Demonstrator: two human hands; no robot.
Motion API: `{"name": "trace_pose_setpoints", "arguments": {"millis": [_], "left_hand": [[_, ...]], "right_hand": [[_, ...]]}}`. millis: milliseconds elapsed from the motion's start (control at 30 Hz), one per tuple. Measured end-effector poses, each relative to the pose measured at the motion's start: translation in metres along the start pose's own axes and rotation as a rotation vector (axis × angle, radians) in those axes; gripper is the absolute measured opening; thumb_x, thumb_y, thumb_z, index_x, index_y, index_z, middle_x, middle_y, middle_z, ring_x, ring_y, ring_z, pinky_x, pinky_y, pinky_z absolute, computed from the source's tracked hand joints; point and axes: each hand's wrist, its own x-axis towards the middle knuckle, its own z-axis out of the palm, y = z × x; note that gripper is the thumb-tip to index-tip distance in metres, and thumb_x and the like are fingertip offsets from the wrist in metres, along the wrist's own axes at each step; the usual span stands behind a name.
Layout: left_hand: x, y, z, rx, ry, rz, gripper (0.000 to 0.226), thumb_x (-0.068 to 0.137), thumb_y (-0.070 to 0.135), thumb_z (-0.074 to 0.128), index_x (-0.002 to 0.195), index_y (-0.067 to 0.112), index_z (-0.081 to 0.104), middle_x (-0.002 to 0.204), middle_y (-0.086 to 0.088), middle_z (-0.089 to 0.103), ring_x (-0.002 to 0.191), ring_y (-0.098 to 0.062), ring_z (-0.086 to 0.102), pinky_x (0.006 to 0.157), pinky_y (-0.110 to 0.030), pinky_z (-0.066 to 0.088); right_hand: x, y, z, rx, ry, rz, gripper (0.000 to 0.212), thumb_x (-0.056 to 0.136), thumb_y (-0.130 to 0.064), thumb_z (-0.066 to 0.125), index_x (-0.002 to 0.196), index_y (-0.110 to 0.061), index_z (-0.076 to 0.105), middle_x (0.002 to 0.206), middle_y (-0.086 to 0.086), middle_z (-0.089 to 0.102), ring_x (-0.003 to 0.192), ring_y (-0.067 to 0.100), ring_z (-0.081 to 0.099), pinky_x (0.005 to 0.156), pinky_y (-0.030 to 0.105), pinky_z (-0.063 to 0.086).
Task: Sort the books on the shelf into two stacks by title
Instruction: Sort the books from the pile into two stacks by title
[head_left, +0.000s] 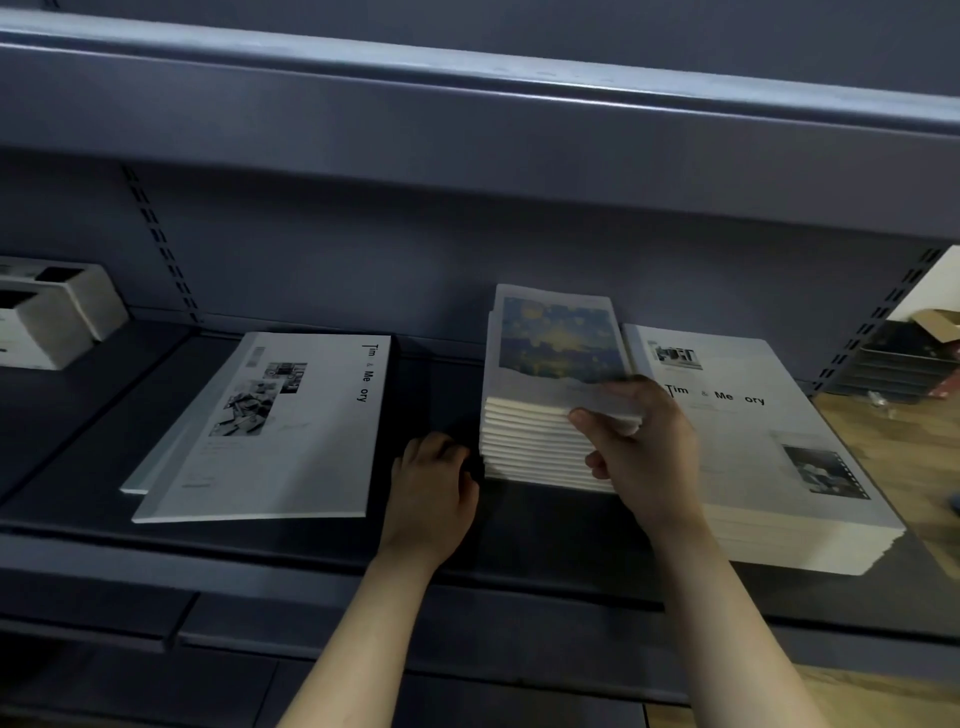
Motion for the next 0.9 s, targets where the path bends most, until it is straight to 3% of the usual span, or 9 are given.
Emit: {"name": "trace_pose_setpoints", "arguments": {"millis": [100,333,467,667,800,900], "left_hand": [[-0.001,0.001,-0.001,0.005,-0.002,-0.003,0.028,0.085,0.016,0.055,0.111,0.013,0.065,0.120,-0.006,0.055,0.108,-0.025,0.048,0.089,-0.036,0.038],[-0.004,0.002,-0.004,-0.034,-0.020,0.001,0.030,0.088,0.014,0.052,0.116,0.012,0.063,0.122,-0.006,0.054,0.110,-0.024,0.047,0.092,-0.033,0.038],[-0.009,0.003,-0.012,-0.124,0.006,-0.001,0.033,0.089,0.011,0.053,0.121,0.012,0.060,0.121,-0.007,0.054,0.112,-0.021,0.047,0.091,-0.025,0.038],[-0.012,-0.001,-0.035,-0.170,0.105,0.072,0.027,0.086,0.005,0.057,0.111,0.010,0.065,0.108,-0.008,0.060,0.096,-0.023,0.057,0.077,-0.025,0.043],[-0.014,-0.009,-0.050,-0.177,0.169,0.083,0.022,0.085,0.005,0.059,0.103,0.011,0.068,0.100,-0.005,0.064,0.086,-0.022,0.061,0.072,-0.024,0.043],[-0.014,-0.021,-0.060,-0.161,0.179,0.058,0.021,0.085,0.006,0.059,0.102,0.011,0.068,0.098,-0.005,0.065,0.087,-0.023,0.061,0.073,-0.025,0.045]], "right_hand": [[-0.002,-0.001,0.001,0.009,-0.014,0.023,0.029,0.081,-0.020,0.074,0.105,-0.022,0.057,0.087,0.002,0.067,0.048,0.017,0.064,0.047,0.037,0.056],[-0.004,-0.004,0.000,-0.086,-0.005,-0.030,0.033,0.083,-0.023,0.072,0.112,-0.018,0.058,0.114,0.002,0.054,0.049,0.016,0.064,0.049,0.034,0.057],[-0.017,-0.007,0.001,-0.217,0.063,-0.102,0.037,0.084,-0.027,0.070,0.117,-0.019,0.056,0.125,0.002,0.046,0.051,0.011,0.062,0.065,0.030,0.057],[-0.044,-0.009,0.009,-0.225,0.199,-0.192,0.036,0.078,-0.001,0.071,0.109,-0.009,0.055,0.119,0.005,0.041,0.058,0.008,0.054,0.066,0.005,0.041],[-0.054,-0.011,0.013,-0.215,0.242,-0.279,0.029,0.077,0.005,0.068,0.101,-0.007,0.058,0.117,0.009,0.045,0.059,0.008,0.055,0.065,0.005,0.039],[-0.059,-0.012,0.019,-0.203,0.179,-0.323,0.024,0.079,0.003,0.065,0.097,-0.013,0.060,0.107,0.000,0.051,0.066,0.009,0.057,0.062,0.009,0.041]]}}
